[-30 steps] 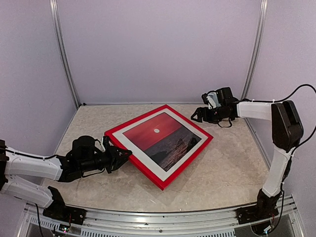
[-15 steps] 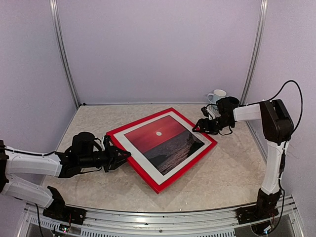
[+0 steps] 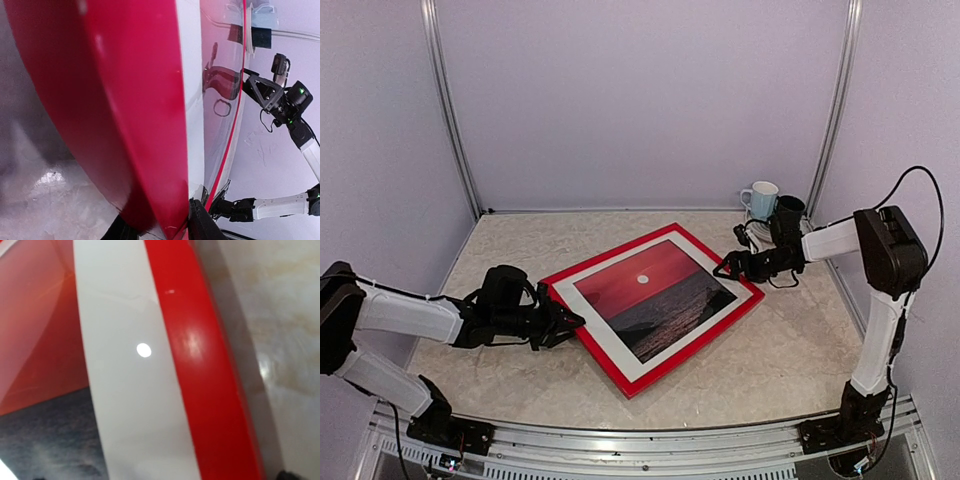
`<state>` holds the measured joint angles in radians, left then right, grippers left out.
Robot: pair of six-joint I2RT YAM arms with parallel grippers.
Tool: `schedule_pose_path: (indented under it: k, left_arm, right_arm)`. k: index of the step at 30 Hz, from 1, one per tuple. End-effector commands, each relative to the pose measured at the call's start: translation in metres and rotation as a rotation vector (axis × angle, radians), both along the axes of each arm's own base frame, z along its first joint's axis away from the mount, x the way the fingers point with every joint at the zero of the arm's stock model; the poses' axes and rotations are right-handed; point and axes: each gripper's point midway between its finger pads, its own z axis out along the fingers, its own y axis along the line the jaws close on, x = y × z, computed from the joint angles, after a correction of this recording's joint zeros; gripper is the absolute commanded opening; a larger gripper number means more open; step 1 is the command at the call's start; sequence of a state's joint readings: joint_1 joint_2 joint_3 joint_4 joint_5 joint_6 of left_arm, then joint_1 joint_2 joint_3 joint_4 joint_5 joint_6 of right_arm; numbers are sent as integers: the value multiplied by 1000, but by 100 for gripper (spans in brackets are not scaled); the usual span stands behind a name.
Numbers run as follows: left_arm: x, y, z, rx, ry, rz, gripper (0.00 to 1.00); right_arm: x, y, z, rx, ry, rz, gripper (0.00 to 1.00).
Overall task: Put the photo into the frame
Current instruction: Place the photo frame at the center of the board.
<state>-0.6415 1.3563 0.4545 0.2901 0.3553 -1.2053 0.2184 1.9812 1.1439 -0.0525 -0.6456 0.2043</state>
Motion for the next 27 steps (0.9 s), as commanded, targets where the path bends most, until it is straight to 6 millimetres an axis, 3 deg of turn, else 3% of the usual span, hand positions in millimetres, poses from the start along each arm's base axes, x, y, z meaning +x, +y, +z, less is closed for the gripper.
schedule_pose_path:
  k: [1, 11, 16, 22, 27]
  left_arm:
    - [24, -14, 14, -1, -95, -21, 32]
    - [49, -19, 1, 17, -80, -11, 42]
    - [65, -15, -2, 32, -79, 12, 45]
    - [93, -11, -6, 66, -76, 27, 48]
    - [125, -2, -14, 123, -67, 56, 51]
  right_arm:
    - [-41, 13, -3, 52, 113, 40, 99]
    - [-69, 14, 5, 19, 106, 8, 99]
    - [-84, 11, -5, 8, 134, -9, 99]
    - [-103, 16, -15, 11, 169, -15, 99]
    - [-104, 20, -11, 22, 149, -32, 99]
